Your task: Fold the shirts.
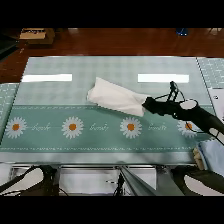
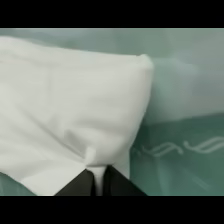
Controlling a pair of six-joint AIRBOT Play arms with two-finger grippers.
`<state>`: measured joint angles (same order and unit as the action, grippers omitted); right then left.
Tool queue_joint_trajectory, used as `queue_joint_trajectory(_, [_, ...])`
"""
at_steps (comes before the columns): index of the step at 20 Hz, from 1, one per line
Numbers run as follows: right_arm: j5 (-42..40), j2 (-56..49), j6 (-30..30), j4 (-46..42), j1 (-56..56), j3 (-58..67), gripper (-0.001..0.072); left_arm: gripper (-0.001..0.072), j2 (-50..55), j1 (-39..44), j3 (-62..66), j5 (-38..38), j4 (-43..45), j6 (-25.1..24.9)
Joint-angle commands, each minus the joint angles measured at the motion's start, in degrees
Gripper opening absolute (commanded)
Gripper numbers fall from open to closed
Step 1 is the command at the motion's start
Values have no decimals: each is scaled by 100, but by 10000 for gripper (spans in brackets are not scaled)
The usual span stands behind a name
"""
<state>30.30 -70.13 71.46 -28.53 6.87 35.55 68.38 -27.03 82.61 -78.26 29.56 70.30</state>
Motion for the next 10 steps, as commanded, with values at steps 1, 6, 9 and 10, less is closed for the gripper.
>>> queue_joint_trajectory(1, [105,789,-315,-15,-299,413,27,423,15,26,0,-20,20,-20])
queue_joint_trajectory(6, [1915,2168,1058,-1239,-2050,1729,27,423,203,26,-39,31,269,-20])
queue_joint_trajectory(9, [4205,2509,1547,-2616,-3519,2708,27,423,284,26,-190,120,334,-20])
queue_joint_trajectory(10, [4881,2599,1561,-3101,-3947,2973,27,423,304,26,-223,166,354,-20])
